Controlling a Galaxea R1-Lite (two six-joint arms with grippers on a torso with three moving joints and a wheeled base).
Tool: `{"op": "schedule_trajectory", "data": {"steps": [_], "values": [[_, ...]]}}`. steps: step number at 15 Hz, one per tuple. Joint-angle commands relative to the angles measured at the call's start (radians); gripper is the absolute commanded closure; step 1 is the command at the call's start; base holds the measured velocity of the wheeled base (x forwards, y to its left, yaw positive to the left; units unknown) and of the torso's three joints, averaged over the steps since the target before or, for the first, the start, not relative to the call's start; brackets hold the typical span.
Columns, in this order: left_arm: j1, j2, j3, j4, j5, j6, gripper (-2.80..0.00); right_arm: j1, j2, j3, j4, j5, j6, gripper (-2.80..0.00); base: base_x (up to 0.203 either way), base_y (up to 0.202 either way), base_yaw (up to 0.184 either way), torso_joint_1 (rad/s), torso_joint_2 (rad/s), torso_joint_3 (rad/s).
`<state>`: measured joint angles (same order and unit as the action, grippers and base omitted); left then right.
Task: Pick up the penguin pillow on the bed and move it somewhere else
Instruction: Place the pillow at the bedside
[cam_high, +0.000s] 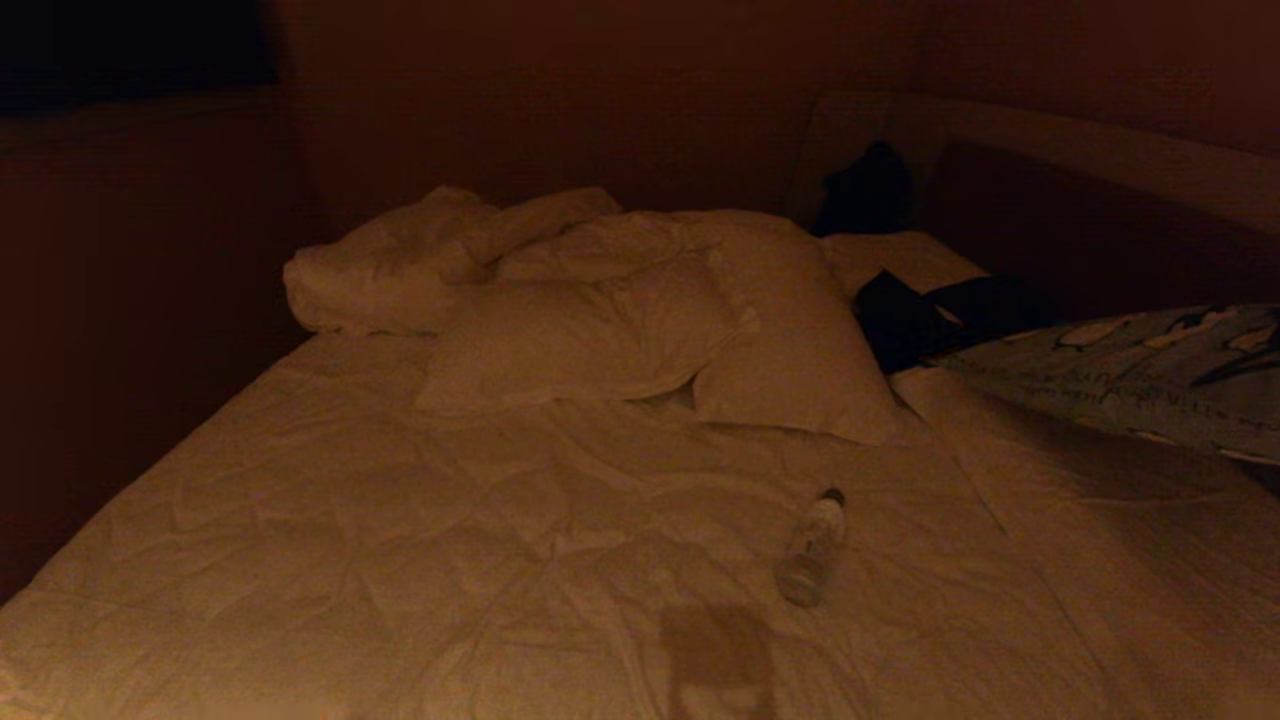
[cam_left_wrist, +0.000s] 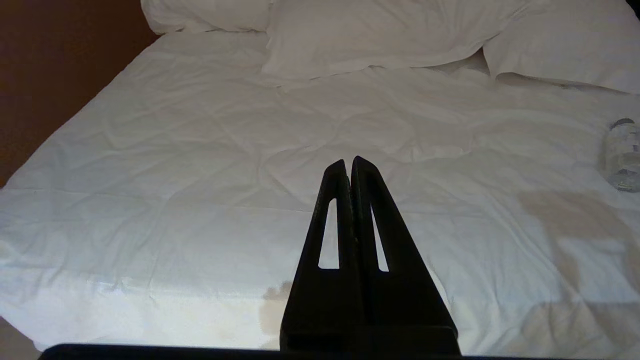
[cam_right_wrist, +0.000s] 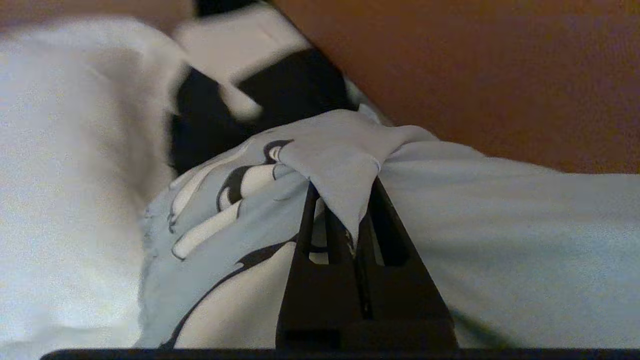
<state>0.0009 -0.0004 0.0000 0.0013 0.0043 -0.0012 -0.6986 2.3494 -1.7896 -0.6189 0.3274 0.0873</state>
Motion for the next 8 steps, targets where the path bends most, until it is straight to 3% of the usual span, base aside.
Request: {"op": "schedule_trajectory", "data": {"steps": [1, 8], "values": [[0.001, 0.000, 0.000, 0.000, 0.000, 0.000, 0.00, -0.012, 0.070, -0.011, -0.006, 0.001, -0.036, 0.00, 0.000, 0.000, 0.000, 0.000, 0.00, 0.000], [0.000, 0.000, 0.000, 0.000, 0.000, 0.000, 0.00, -0.013, 0.129, 0.007, -0.053, -0.043, -0.049, 0.00, 0.000, 0.000, 0.000, 0.000, 0.00, 0.000]]}}
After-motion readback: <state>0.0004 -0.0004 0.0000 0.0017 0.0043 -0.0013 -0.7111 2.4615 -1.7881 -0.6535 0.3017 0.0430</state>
